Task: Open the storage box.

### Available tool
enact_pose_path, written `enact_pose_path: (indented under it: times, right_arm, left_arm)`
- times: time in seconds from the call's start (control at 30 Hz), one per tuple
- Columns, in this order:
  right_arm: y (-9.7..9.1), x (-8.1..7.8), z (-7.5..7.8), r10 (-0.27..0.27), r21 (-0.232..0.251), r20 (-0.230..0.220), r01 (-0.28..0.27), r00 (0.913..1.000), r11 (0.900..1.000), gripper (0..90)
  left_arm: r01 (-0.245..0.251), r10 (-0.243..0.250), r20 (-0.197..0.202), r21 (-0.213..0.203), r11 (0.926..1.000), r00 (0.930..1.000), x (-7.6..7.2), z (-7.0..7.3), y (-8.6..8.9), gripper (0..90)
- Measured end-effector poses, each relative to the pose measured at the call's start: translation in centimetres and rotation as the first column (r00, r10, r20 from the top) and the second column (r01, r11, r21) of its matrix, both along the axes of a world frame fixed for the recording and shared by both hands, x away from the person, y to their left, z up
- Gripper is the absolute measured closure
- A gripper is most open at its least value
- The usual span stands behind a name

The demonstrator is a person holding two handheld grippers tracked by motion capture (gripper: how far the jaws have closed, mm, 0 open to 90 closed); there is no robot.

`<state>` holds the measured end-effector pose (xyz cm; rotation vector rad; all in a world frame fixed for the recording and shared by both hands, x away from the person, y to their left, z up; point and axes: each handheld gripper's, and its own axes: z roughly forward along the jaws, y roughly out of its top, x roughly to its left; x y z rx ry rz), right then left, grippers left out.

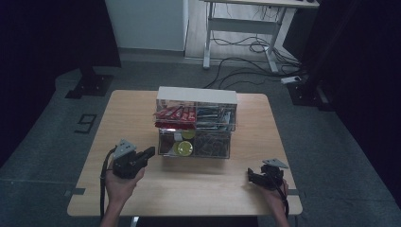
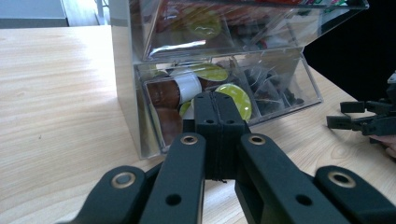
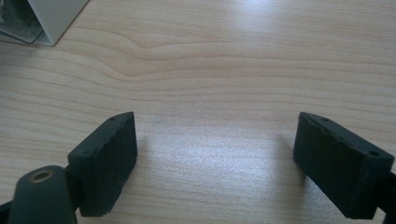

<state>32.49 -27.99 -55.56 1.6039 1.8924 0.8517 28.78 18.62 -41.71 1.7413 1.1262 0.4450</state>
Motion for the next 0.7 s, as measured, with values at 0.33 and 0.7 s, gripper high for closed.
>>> enact_pose_path:
  times: [0.33, 0.7]
  right_arm:
    - [0.0, 0.0, 0.0, 0.0, 0.0, 0.0, 0.0, 1.0, 1.0, 14.0]
    - [0.0, 0.0, 0.0, 0.0, 0.0, 0.0, 0.0, 1.0, 1.0, 13.9]
  left_arm:
    - [0.029, -0.029, 0.0, -0.001, 0.9996, 0.9996, 0.4, 0.6, -1.1, 90.0]
    - [0.061, -0.061, 0.007, 0.001, 0.9982, 0.9981, 0.9, 1.5, -2.2, 90.0]
